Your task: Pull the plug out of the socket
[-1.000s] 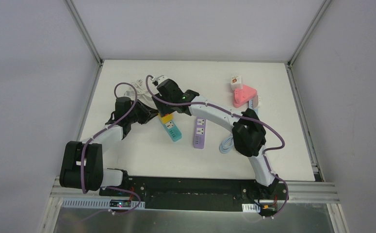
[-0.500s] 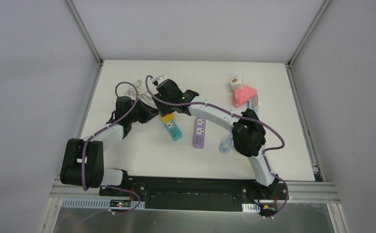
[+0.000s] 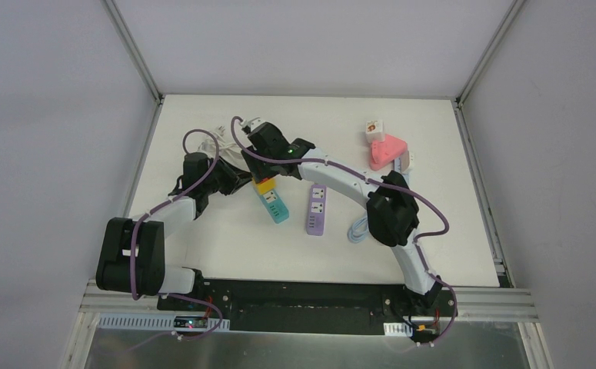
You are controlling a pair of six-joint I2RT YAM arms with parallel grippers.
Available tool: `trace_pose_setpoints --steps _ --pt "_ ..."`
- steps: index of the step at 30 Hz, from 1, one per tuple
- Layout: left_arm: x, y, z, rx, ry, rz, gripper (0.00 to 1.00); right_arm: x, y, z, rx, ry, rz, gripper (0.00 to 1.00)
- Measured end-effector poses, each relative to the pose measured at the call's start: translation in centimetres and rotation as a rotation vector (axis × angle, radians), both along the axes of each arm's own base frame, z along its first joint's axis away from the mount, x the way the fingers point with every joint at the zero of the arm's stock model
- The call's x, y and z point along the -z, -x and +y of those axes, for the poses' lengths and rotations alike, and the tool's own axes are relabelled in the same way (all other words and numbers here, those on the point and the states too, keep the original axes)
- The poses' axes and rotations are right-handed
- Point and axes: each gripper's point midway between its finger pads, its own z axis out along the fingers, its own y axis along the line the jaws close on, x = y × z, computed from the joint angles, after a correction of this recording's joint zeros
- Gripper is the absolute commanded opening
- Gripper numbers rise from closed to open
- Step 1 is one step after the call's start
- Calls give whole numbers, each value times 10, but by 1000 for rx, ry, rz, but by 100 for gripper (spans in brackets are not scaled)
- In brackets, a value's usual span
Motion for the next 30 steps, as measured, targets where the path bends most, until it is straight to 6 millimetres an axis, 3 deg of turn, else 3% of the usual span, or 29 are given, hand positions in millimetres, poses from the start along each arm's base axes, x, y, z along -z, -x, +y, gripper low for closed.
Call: trace_pose_setpoints --steps 9,21,30 --pt "-1 -2 -2 4 3 -17 17 1 -5 -4 -7 -91 105 0" --pt "2 1 -2 4 13 -17 18 -1 -1 -1 3 42 -25 0" --pt "1 -2 -3 2 20 -28 18 1 -6 -5 -3 -56 92 0"
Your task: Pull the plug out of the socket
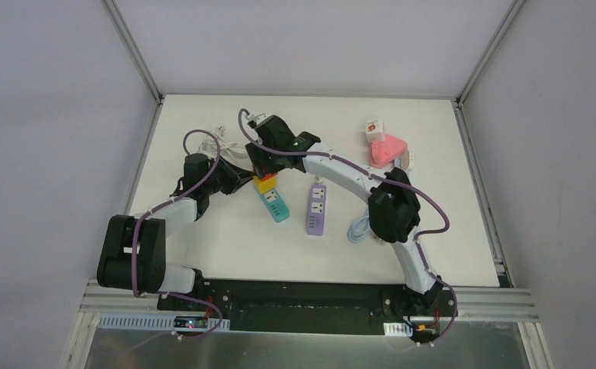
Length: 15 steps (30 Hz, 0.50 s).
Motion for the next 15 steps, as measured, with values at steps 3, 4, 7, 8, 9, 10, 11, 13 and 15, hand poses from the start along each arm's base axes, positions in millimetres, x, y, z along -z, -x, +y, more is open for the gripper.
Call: trace_pose_setpoints --steps 3,4,7,8,9,10,11,13,15 --pt "1 1 1 -2 1 4 18 -1 2 2 2 36 -45 0" --pt "1 1 1 -2 2 5 18 -1 3 2 4 50 -60 0" --pt "1 2 1 -2 4 7 18 -1 5 3 14 78 -90 0" --pt "1 2 1 -3 4 7 18 -1 5 3 15 78 -90 0" --pt "1 2 1 -3 4 6 18 -1 4 3 15 71 -82 0" --pt "1 1 1 -3 4 6 18 -1 4 2 14 60 -68 0" --pt "1 1 1 -4 4 5 18 -1 2 2 13 42 -49 0" --pt "1 0 0 -4 6 2 18 -1 0 0 8 -2 -4 0" --pt "-1 -1 -1 -2 7 -5 18 -1 -2 -2 8 -38 30 0"
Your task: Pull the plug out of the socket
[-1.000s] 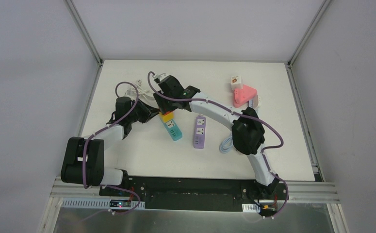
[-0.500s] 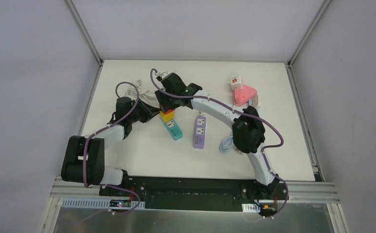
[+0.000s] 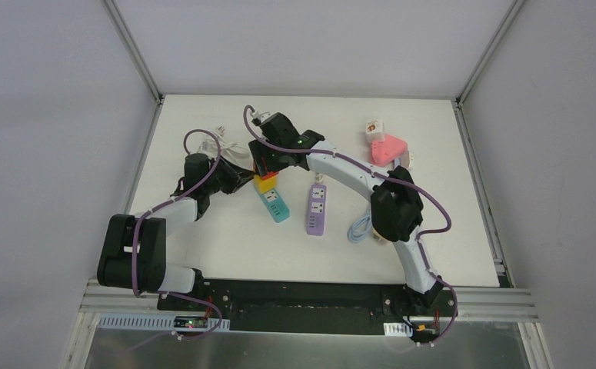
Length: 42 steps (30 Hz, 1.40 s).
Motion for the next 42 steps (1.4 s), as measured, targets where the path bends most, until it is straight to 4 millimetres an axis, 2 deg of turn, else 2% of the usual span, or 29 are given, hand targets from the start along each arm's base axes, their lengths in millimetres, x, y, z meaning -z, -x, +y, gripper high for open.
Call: trace_pose_setpoints --steps 8,16,24,32,42 --pt "1 1 0 3 3 10 18 -1 4 3 3 87 -83 0" --pt "1 0 -1 5 3 6 19 -1 0 0 -1 30 -14 0" --pt "2 2 0 4 4 17 20 -1 4 3 8 93 -87 0" --pt "1 -1 -1 7 4 10 20 -1 -1 -1 2 17 7 0" --pt "3 2 -1 10 7 25 20 -4 5 3 0 210 -197 0"
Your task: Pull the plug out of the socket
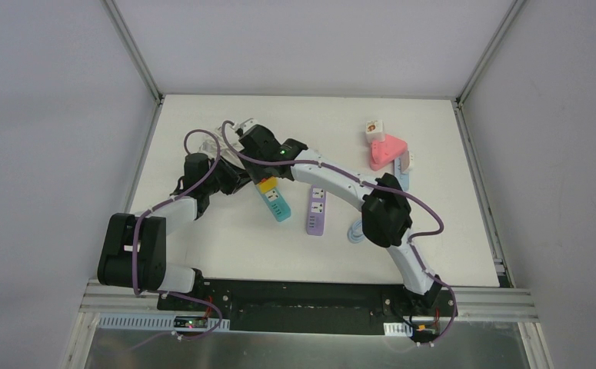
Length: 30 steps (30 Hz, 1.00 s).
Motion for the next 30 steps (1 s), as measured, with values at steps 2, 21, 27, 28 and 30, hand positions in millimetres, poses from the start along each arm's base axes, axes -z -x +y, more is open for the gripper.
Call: trace_pose_setpoints --steps 2,21,27,28,30 --pt "0 0 0 0 0 0 20 -2 0 0 -6 26 -24 0" --pt "0 0 -1 2 -3 19 21 -34 -18 -6 51 -233 141 0" --pt "-2 -1 -1 3 -2 18 27 -93 -29 -7 103 -392 78 0" --pt "-3 -1 -1 4 -2 19 30 -100 -29 -8 112 -406 67 0" --pt "-5 0 -1 7 -5 23 39 -109 -29 -11 129 -433 48 0"
